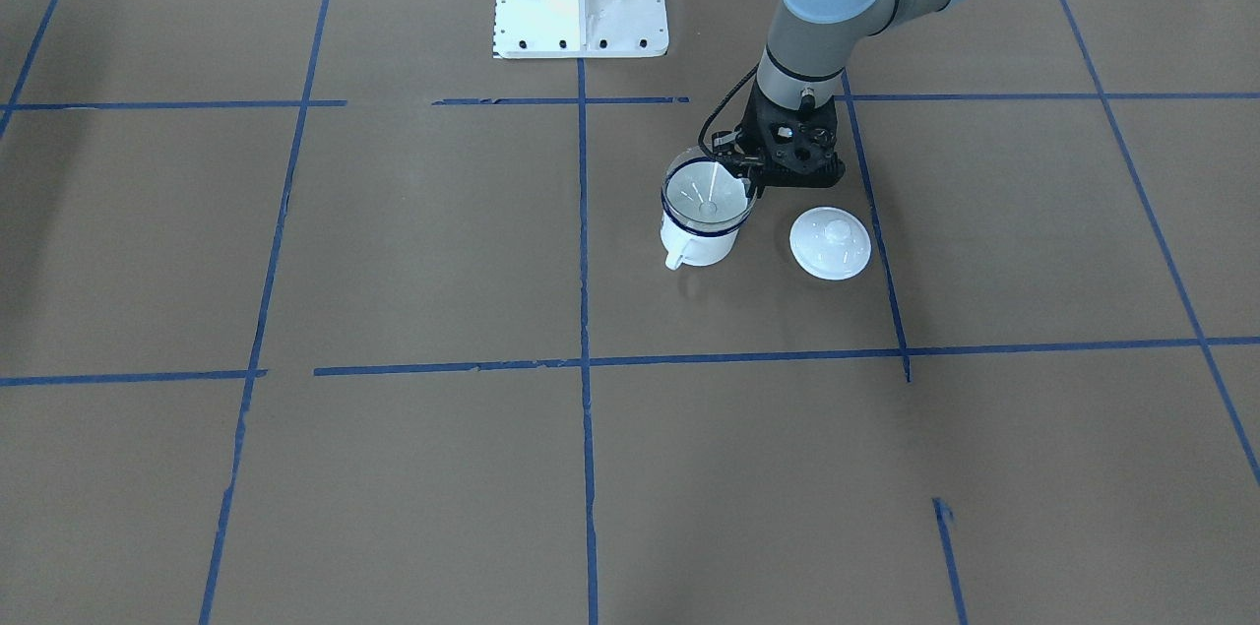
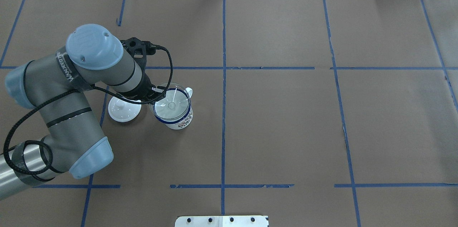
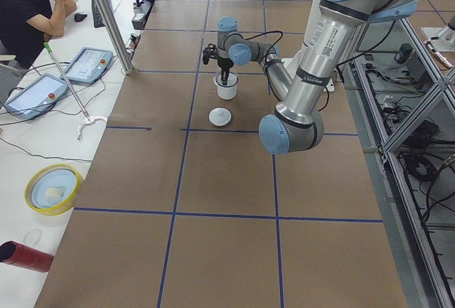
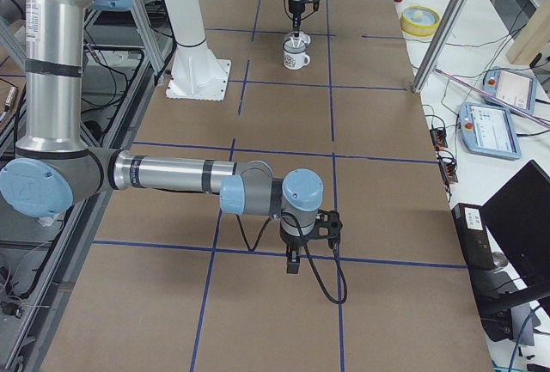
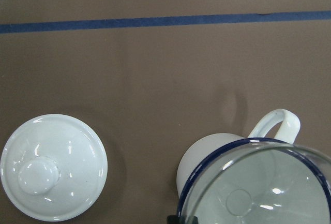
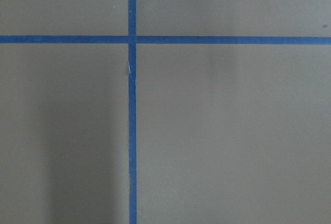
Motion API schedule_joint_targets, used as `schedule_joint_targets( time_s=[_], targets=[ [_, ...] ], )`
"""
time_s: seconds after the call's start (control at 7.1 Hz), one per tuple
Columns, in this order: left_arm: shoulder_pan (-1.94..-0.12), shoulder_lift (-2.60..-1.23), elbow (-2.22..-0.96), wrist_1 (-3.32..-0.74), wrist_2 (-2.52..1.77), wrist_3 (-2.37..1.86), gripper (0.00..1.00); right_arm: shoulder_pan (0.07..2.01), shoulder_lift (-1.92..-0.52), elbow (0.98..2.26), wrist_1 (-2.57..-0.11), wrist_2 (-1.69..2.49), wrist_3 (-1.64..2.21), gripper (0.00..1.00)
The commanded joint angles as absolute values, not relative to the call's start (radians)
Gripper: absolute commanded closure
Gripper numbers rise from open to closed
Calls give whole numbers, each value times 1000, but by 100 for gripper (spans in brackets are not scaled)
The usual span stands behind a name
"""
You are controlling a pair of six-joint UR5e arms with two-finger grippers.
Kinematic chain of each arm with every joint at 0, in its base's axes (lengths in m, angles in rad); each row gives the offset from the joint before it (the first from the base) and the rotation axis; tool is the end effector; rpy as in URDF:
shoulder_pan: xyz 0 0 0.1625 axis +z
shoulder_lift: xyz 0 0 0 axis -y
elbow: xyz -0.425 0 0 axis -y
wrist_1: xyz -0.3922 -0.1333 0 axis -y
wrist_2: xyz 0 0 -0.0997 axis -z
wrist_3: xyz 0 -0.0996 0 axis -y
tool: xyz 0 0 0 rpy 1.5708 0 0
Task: Remove funnel from cup
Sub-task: 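Lift the clear funnel up out of the white mug with the left gripper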
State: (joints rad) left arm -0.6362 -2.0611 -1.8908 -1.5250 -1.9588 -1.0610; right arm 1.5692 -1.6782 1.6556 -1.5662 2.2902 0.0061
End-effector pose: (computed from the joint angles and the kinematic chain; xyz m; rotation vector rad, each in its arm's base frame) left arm 0.4308 -0.4371 0.2508 0.0992 0.8333 0.0294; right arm 0.0670 -0.4450 0.6706 -0.0200 -0.7193 0.0108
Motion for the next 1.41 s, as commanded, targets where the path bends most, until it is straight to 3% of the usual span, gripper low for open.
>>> schedule_joint_targets(
  time_s=[0.0, 0.42, 0.99, 1.27],
  targets=[
    [-646, -2066, -1904, -1523, -1962, -1054, 100, 1569, -1678, 1657, -1566, 2290, 6, 0],
    [-689, -2059, -1971, -1505, -2036, -1052, 100, 1569, -1678, 1657, -1566, 2290, 6, 0],
    [-875, -2074, -2109, -1448, -2102, -1039, 100, 1569, -1678, 1655, -1566, 2290, 6, 0],
    [-879, -2091, -2038, -1594, -2021, -976, 100, 1569, -1678, 1657, -1566, 2290, 6, 0]
  ],
)
